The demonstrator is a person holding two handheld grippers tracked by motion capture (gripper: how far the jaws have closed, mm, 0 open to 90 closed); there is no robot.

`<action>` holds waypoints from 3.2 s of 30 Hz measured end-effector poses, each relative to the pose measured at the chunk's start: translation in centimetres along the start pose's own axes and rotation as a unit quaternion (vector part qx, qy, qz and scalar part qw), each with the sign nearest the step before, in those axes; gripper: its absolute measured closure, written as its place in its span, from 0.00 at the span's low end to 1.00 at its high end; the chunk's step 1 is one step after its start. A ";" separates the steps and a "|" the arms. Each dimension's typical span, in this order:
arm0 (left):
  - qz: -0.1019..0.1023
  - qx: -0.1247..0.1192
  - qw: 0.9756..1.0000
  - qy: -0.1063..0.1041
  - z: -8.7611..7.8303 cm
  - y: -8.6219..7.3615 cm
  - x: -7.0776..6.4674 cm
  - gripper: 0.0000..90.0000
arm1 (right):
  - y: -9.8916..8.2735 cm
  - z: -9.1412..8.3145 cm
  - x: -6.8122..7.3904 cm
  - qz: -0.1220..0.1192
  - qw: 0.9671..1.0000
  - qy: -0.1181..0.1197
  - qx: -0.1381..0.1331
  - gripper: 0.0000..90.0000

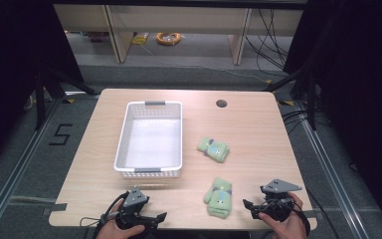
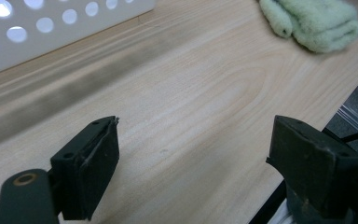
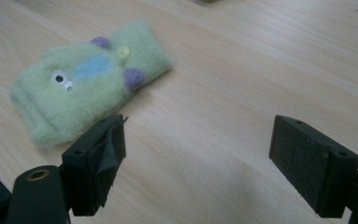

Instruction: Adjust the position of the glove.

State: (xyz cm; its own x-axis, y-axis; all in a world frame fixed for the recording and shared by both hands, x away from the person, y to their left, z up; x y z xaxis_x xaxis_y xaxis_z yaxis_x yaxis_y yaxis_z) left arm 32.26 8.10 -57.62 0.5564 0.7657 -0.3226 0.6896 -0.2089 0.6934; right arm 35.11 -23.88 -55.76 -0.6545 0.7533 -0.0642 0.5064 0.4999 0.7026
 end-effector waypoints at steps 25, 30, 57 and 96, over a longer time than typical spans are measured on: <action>0.029 -0.001 0.996 -0.083 2.1 1.7 -6.6 0.31 | 4.1 1.1 0.8 -0.089 0.995 0.046 -0.014 0.53; 0.034 -0.003 0.995 -0.093 3.2 2.3 -7.6 0.33 | 5.4 2.7 1.1 -0.106 0.992 0.064 -0.008 0.59; 0.111 0.022 0.988 -0.101 9.2 4.6 -11.5 0.54 | 6.8 6.3 1.5 -0.108 0.989 0.105 0.009 0.79; 0.175 0.024 0.982 -0.072 8.7 6.7 -8.6 0.88 | 4.1 1.9 4.0 -0.040 0.992 0.118 -0.004 0.99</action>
State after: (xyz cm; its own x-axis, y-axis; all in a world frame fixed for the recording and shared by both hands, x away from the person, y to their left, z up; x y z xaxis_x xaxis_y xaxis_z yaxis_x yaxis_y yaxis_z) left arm 36.14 -5.16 -55.80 0.8202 0.5492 -0.1599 0.4636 -0.4745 0.7483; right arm 35.64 -17.98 -54.54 -0.8060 0.5900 0.0481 0.4447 0.5499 0.7070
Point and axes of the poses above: each handheld gripper's, and its own axes: z roughly forward along the jaws, y roughly out of its top, x roughly to its left, the point moved 10 cm from there along z, roughly forward along the jaws, and after that the axes turned 9 degrees about -z, right-handed, at the moved point
